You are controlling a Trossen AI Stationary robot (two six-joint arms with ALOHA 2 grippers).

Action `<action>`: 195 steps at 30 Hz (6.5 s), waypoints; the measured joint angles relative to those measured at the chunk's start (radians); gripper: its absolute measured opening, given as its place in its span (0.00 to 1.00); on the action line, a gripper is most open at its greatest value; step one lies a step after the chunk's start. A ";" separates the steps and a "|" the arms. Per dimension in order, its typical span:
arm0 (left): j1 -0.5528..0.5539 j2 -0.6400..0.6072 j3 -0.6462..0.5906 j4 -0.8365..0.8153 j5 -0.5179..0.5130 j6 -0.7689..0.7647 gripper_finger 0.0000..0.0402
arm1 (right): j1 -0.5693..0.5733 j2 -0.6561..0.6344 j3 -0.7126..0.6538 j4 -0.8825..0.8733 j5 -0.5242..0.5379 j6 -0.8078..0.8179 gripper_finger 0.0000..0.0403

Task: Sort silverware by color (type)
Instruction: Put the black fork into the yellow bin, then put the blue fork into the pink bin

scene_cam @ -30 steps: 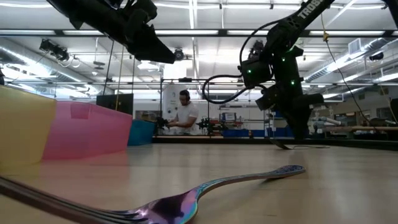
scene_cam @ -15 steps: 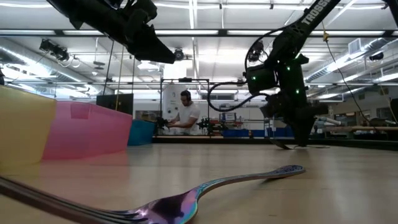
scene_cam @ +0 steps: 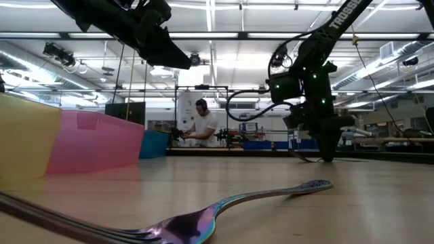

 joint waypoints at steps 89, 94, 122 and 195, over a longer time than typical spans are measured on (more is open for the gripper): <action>0.024 0.203 -0.001 0.520 -0.022 -0.113 0.39 | 0.508 -0.167 0.078 0.963 0.557 0.323 0.03; 0.024 0.203 0.000 0.547 -0.022 -0.113 0.39 | 0.505 -0.167 0.078 0.962 0.504 0.346 0.03; 0.009 0.169 0.001 0.479 -0.008 0.007 0.01 | 0.509 -0.166 0.079 0.924 0.398 0.365 0.08; -0.764 -0.125 -0.001 -0.557 0.097 -1.005 0.24 | 0.340 -0.167 0.078 0.620 -0.243 0.428 0.09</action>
